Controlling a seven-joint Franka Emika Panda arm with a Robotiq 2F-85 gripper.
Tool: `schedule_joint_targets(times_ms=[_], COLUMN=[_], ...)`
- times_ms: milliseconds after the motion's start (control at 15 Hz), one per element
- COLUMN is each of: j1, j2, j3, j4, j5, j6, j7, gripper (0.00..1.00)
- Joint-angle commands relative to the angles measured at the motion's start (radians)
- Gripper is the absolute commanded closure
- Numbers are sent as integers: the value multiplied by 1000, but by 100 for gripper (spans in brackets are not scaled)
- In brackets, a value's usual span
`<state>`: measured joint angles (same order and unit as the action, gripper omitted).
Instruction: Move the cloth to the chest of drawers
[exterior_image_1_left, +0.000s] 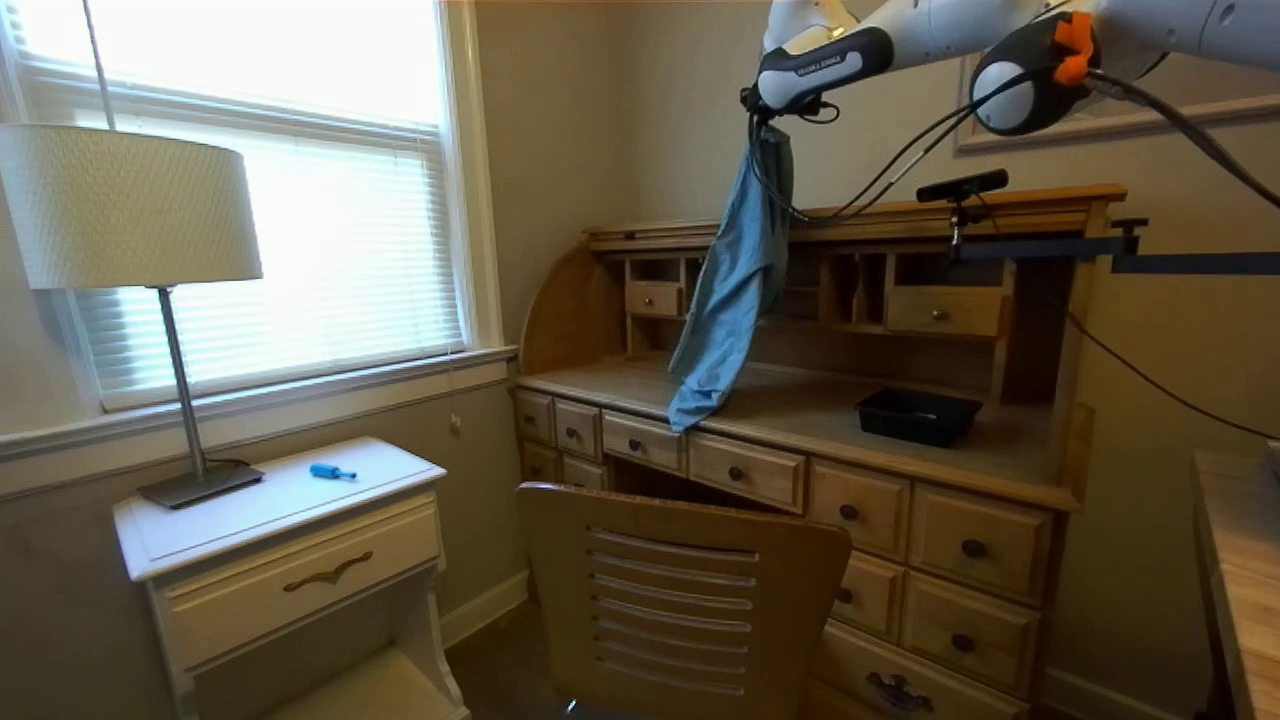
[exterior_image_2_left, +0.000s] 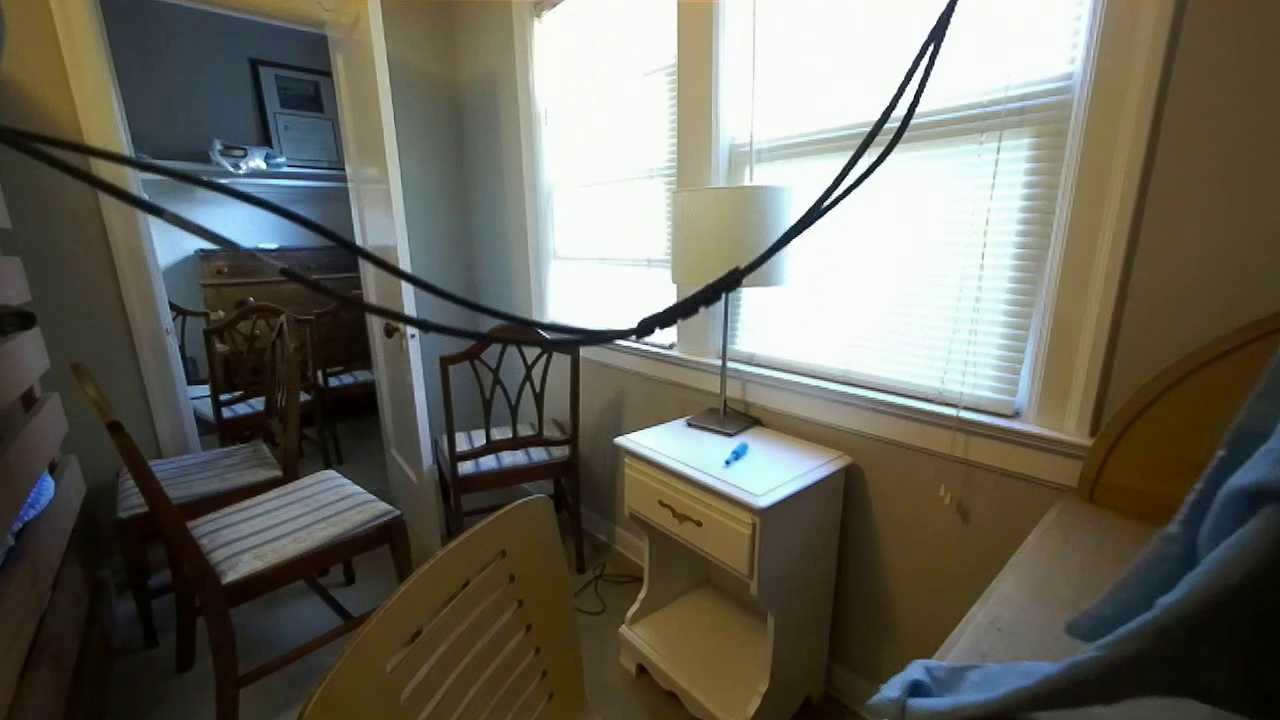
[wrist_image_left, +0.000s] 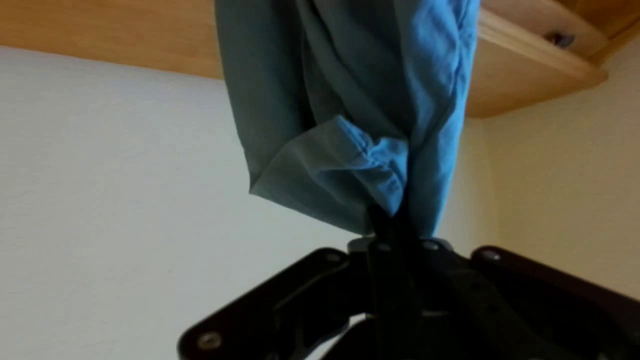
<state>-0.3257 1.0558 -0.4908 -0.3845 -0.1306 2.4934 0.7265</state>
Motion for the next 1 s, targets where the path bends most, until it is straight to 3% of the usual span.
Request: schedule_joint_targets(times_ms=[0,267,600,800,867,933], j1=[-22,-10,20,29,39,41], j2=[-49,-30,0,15,21,24], j3=[29,117,197,200,153,139], j4=[0,-7,-16,-17,-16,-14], j5=[-30,12,40,24,-17,-30], j6=[8,27,20,11,-4,-9], j7=[113,162,355,453,505,534], gripper=[99,99,99,99,72,71])
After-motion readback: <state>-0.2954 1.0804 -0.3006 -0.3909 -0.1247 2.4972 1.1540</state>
